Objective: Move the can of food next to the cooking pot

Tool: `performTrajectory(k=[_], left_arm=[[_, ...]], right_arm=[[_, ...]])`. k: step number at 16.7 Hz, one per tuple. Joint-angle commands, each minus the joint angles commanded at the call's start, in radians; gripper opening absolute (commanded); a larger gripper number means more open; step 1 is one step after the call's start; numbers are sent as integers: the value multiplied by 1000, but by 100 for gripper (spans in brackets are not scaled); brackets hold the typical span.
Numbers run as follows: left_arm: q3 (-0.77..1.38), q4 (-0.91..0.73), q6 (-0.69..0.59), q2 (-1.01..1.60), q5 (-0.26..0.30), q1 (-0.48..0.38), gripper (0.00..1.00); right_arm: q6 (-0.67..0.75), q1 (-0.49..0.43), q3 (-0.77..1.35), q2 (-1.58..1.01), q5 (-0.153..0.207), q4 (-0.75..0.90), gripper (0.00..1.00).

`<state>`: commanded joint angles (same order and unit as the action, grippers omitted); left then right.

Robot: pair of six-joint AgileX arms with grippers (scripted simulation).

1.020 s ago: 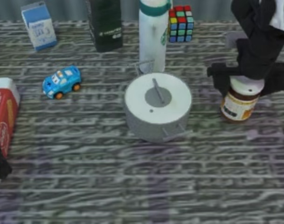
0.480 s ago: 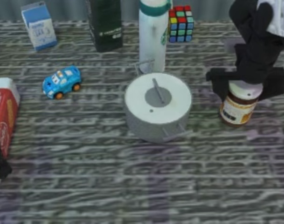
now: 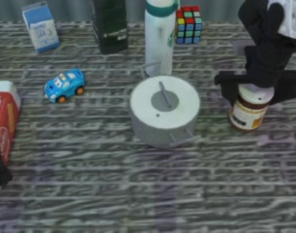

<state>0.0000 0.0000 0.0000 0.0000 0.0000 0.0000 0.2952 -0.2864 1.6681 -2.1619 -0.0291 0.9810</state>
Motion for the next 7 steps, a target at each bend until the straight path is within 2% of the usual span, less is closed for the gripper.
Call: performTrajectory(k=[1, 2, 7], left_arm=[[0, 0, 0, 0, 0, 0, 100], [0, 0, 0, 0, 0, 0, 100], [0, 0, 0, 0, 0, 0, 100]], right_arm=[[0, 0, 0, 0, 0, 0, 98], [0, 0, 0, 0, 0, 0, 100], [0, 0, 0, 0, 0, 0, 100]])
